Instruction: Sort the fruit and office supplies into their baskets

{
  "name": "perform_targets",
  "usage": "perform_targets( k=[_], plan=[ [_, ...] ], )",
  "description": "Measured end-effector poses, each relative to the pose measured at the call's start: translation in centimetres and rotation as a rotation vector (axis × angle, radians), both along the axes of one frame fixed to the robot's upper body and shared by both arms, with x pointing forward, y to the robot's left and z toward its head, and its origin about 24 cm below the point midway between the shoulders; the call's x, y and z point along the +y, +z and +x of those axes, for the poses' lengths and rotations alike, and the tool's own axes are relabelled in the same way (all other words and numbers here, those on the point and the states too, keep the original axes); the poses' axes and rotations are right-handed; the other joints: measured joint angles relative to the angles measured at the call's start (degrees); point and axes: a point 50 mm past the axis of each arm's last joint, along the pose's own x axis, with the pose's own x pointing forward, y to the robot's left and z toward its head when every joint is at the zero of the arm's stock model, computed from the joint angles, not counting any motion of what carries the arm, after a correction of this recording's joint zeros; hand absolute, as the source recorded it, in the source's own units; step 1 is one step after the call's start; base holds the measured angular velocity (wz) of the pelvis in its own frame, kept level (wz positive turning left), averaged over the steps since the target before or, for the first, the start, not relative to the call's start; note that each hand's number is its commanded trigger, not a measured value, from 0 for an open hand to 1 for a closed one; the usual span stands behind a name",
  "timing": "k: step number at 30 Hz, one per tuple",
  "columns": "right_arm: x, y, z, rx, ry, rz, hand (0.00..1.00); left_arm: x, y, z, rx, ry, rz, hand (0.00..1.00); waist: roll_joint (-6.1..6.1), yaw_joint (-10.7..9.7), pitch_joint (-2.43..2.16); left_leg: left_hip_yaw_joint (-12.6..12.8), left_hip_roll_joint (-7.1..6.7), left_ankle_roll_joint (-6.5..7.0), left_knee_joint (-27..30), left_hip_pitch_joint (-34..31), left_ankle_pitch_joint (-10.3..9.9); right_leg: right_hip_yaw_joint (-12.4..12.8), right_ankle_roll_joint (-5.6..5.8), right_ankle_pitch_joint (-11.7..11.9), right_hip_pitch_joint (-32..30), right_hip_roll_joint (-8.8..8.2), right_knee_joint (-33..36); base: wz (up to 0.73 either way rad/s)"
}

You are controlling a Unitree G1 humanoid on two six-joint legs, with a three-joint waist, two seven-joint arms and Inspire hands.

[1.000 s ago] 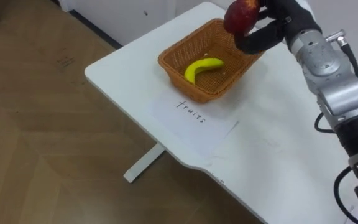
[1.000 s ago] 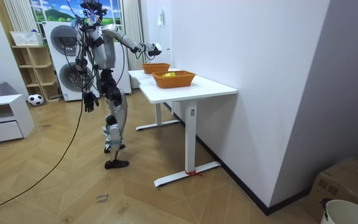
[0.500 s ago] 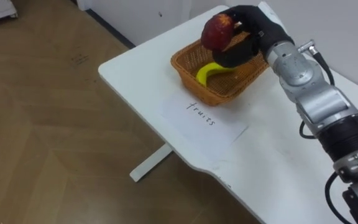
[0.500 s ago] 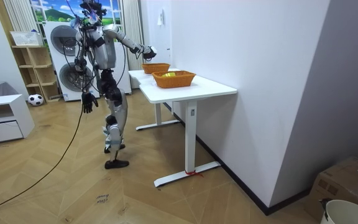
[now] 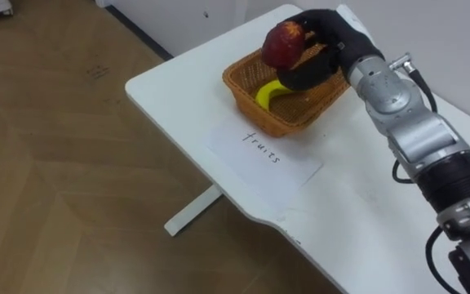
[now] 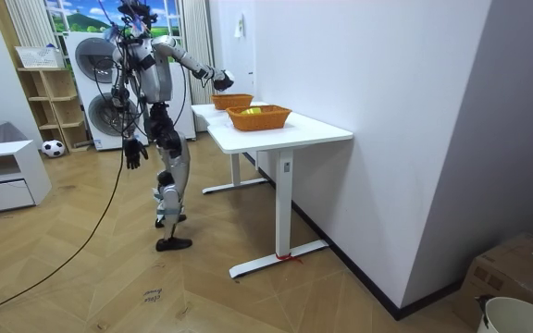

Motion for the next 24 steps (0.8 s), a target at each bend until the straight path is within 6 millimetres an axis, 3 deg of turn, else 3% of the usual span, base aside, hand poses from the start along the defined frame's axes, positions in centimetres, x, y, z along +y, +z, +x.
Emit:
perform_targets(
  k=[3, 4, 5, 6, 7, 8, 9, 24],
  plan=[
    [-0.15, -0.35, 0.02, 0.018, -0.012, -0.006, 1.0, 0.01, 0.0, 0.0, 0.0, 0.0, 0.0, 0.0, 0.01, -0.16, 0.0, 0.01, 0.0, 0.0, -0.02, -0.15, 0.0, 0.0, 0.0, 0.0, -0.25, 0.0, 0.01, 0.0],
    [-0.2, -0.41, 0.02, 0.021, -0.015, -0.007, 0.88, 0.01, 0.0, 0.0, 0.0, 0.0, 0.0, 0.0, 0.01, -0.21, 0.0, 0.02, 0.01, 0.0, -0.03, -0.2, 0.0, 0.01, 0.0, 0.0, -0.34, 0.0, 0.01, 0.0],
    [-0.22, -0.43, 0.02, 0.022, -0.016, -0.007, 0.6, 0.01, 0.0, 0.0, 0.0, 0.0, 0.0, 0.0, 0.01, -0.23, 0.0, 0.04, 0.01, 0.0, -0.03, -0.22, 0.0, 0.02, 0.0, 0.0, -0.37, 0.01, 0.01, 0.0],
    [-0.25, -0.46, 0.02, 0.025, -0.018, -0.008, 0.55, 0.01, 0.01, 0.03, -0.001, 0.0, 0.001, 0.0, 0.01, -0.25, 0.0, 0.06, 0.01, 0.0, -0.03, -0.25, 0.0, 0.02, 0.0, 0.0, -0.42, 0.0, 0.0, 0.0],
    [-0.29, -0.49, 0.03, 0.027, -0.02, -0.008, 0.26, 0.03, 0.03, 0.09, -0.004, 0.0, 0.001, 0.0, 0.0, -0.29, -0.01, 0.06, 0.01, 0.0, -0.02, -0.32, 0.0, 0.03, 0.0, 0.0, -0.47, 0.01, 0.0, 0.0],
    [-0.3, -0.51, 0.03, 0.028, -0.021, -0.008, 0.19, 0.03, 0.03, 0.14, -0.006, 0.0, 0.001, 0.0, 0.0, -0.28, -0.01, 0.06, 0.01, 0.0, -0.01, -0.35, 0.0, 0.03, 0.0, 0.0, -0.49, 0.02, 0.0, 0.0],
    [-0.31, -0.52, 0.03, 0.028, -0.021, -0.008, 0.0, 0.03, 0.05, 0.21, -0.009, -0.001, 0.002, 0.0, 0.0, -0.28, -0.01, 0.06, 0.01, 0.0, -0.01, -0.4, 0.0, 0.03, 0.0, 0.0, -0.53, 0.02, 0.0, 0.0],
    [-0.36, -0.5, 0.04, 0.029, -0.024, -0.003, 0.0, 0.09, 0.19, 0.85, -0.036, -0.007, 0.013, 0.0, -0.08, -0.38, -0.09, 0.06, -0.01, 0.0, 0.39, -1.12, 0.0, 0.0, -0.01, 0.01, -1.04, 0.04, 0.0, 0.0]
  ],
)
